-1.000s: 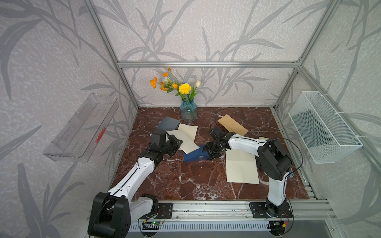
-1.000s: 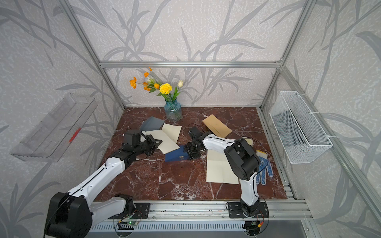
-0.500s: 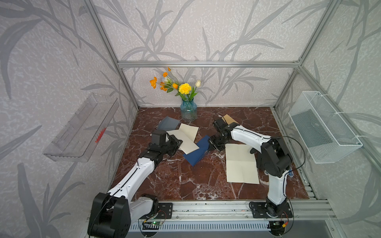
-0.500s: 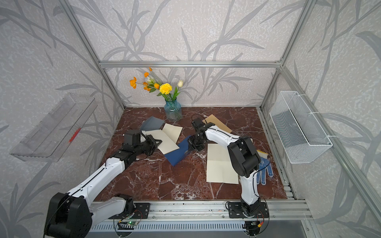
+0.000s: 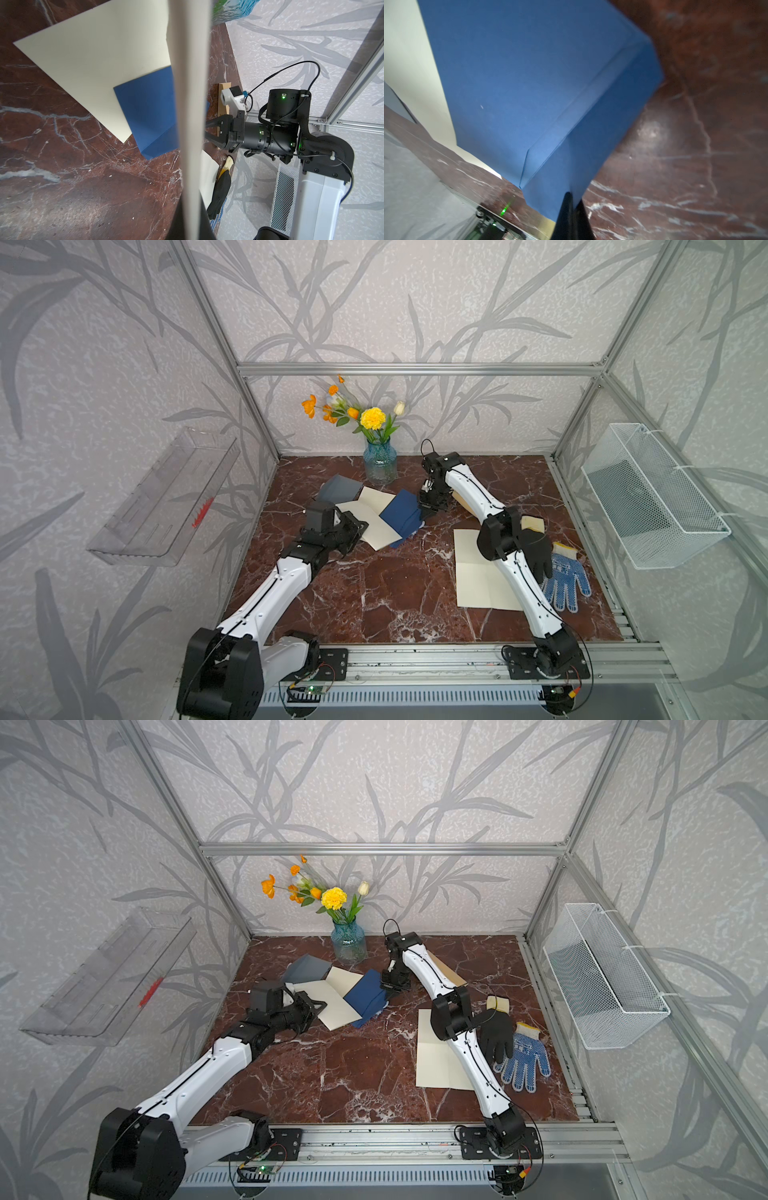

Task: Fold the letter paper in half and place it into the envelope
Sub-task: Adjust the envelope at the center of the board, then pick up the envelope from the center of the board.

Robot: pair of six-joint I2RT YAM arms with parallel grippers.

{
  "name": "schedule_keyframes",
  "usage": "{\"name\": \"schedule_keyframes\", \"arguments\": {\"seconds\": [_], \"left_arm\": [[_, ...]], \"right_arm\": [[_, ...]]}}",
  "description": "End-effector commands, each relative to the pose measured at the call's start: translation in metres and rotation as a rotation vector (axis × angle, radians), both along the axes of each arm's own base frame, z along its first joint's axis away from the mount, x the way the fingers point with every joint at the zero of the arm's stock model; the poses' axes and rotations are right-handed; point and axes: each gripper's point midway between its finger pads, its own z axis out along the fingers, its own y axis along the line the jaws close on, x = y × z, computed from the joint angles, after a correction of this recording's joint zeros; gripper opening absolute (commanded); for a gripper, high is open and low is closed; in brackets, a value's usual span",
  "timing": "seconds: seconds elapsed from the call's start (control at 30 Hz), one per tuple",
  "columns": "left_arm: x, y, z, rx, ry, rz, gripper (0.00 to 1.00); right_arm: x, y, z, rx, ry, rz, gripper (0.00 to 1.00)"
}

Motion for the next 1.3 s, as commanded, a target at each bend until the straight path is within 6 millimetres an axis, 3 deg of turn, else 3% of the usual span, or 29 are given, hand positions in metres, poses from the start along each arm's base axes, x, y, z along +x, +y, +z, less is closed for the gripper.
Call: {"name": "schedule_keyframes", "arguments": {"seconds": [0.0, 0.13, 0.2, 0.3, 0.43, 0.47, 0.83, 0.9, 0.97, 1.0, 1.07, 1.27], "left_arm": [[0.005, -0.003, 0.016, -0.005, -0.033, -0.012, 0.05], [0.005, -0.004, 0.013, -0.007, -0.025, -0.011, 0.04], [0.005, -0.004, 0.012, -0.013, -0.023, -0.009, 0.04], [0.005, -0.005, 0.01, -0.021, -0.022, -0.007, 0.04], [0.006, -0.006, 0.012, -0.021, -0.026, -0.01, 0.05], [0.006, -0.007, 0.013, -0.021, -0.026, -0.011, 0.04], [0.004, -0.009, 0.014, -0.011, -0.034, -0.023, 0.05], [0.004, -0.009, 0.015, -0.01, -0.038, -0.027, 0.05], [0.003, -0.009, 0.017, -0.007, -0.041, -0.029, 0.05], [0.003, -0.009, 0.016, -0.004, -0.041, -0.029, 0.05], [0.002, -0.009, 0.017, 0.0, -0.044, -0.033, 0.05], [0.0, -0.01, 0.017, 0.01, -0.047, -0.042, 0.05]], "right_arm": [[-0.046, -0.04, 0.022, -0.152, 0.102, 0.116, 0.07], [-0.043, -0.047, 0.04, -0.178, 0.041, 0.124, 0.09], [-0.039, -0.045, 0.051, -0.164, 0.001, 0.128, 0.2], [-0.035, -0.043, 0.063, -0.16, -0.042, 0.146, 0.48], [-0.034, -0.04, 0.077, -0.151, -0.093, 0.158, 0.95], [-0.032, -0.037, 0.081, -0.154, -0.124, 0.171, 0.99], [-0.016, -0.012, 0.135, -0.252, -0.598, 0.252, 0.99], [-0.016, -0.011, 0.141, -0.219, -0.643, 0.176, 0.93], [-0.017, -0.008, 0.14, -0.157, -0.658, 0.144, 0.9], [-0.02, -0.005, 0.138, -0.12, -0.649, 0.16, 0.99], [-0.034, 0.001, 0.136, -0.067, -0.613, 0.236, 0.99], [-0.061, -0.017, 0.1, -0.099, -0.54, 0.282, 0.99]]}}
